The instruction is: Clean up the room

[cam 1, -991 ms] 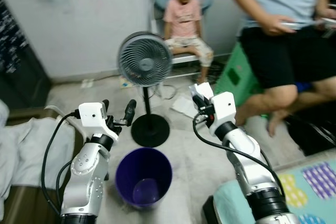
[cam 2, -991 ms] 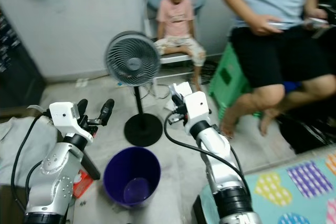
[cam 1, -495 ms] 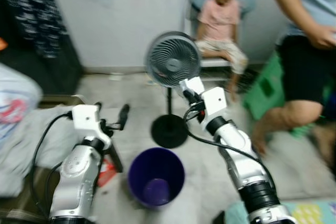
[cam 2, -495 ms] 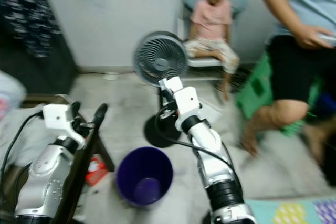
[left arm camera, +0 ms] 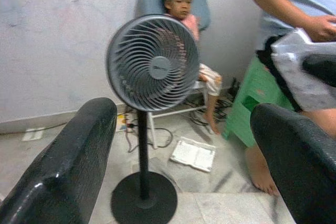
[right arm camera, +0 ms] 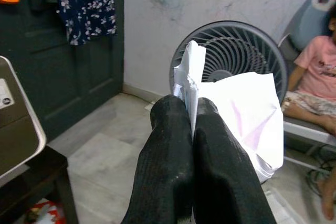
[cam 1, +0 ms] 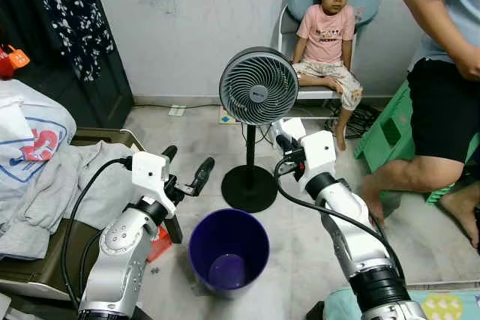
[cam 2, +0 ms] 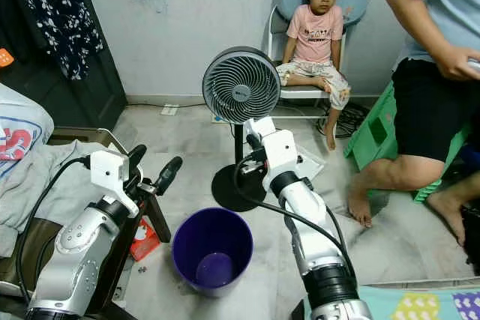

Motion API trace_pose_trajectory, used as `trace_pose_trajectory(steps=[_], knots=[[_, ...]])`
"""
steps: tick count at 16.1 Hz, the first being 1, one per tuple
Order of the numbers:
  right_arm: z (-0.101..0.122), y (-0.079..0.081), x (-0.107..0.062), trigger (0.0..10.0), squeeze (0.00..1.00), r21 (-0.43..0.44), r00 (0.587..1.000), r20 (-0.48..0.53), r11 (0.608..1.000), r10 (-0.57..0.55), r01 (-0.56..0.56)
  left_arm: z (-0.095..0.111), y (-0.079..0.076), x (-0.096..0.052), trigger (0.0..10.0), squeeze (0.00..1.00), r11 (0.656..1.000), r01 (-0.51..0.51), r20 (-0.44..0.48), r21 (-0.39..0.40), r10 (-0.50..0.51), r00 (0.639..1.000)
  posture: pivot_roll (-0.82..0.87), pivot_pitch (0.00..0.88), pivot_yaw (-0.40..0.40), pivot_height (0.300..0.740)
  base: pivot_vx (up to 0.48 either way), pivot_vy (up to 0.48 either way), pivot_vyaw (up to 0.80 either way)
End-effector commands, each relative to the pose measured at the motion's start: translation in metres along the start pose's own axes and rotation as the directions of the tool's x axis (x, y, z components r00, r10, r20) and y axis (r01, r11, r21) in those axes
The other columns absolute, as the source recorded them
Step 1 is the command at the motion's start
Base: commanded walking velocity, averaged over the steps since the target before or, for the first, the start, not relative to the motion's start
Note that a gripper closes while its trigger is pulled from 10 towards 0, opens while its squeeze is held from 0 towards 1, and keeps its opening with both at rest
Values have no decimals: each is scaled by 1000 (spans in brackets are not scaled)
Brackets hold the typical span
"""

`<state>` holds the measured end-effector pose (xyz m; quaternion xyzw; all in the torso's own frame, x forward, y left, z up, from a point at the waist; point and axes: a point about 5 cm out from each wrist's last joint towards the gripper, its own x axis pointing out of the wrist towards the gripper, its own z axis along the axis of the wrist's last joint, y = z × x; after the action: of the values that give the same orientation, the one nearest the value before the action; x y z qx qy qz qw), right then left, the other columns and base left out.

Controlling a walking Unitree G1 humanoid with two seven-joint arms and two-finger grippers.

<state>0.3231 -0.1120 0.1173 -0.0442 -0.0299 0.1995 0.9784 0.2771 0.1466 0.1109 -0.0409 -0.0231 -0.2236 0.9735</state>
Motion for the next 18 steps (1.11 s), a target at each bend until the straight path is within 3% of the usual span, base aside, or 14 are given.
trace_pose_trajectory(steps=[1,4,10,13,14,16,18], knots=[[4,6,1,10000,0,3,1000,10,1000,21,-21,0,-1,-3,10000,0,1000,19,-6,18,-19,1000,-29,28,-4,740,0,0,0],[-2,35,14,10000,0,58,997,-21,995,76,-75,-4,-3,-13,10000,0,997,60,-41,41,-58,997,5,53,4,740,0,0,0],[-22,38,19,10000,0,66,987,-157,997,35,-25,-8,3,-31,10000,0,993,92,-89,69,-86,992,30,102,26,740,0,0,0],[-34,46,18,10000,0,62,976,-217,998,17,-3,-12,8,-44,10000,0,987,100,-135,125,-83,987,74,145,35,740,0,0,0],[-37,55,19,10000,0,73,973,-228,997,23,-6,-12,16,-55,10000,0,980,99,-162,173,-71,984,90,156,43,740,0,0,0],[-36,64,20,10000,0,81,972,-234,997,21,-3,-12,27,-66,10000,0,978,73,-181,195,-37,983,95,167,57,740,0,0,0],[-33,68,22,10000,0,111,974,-226,994,9,17,-10,31,-66,10000,0,977,78,-189,198,-40,981,97,170,69,740,0,0,0]])
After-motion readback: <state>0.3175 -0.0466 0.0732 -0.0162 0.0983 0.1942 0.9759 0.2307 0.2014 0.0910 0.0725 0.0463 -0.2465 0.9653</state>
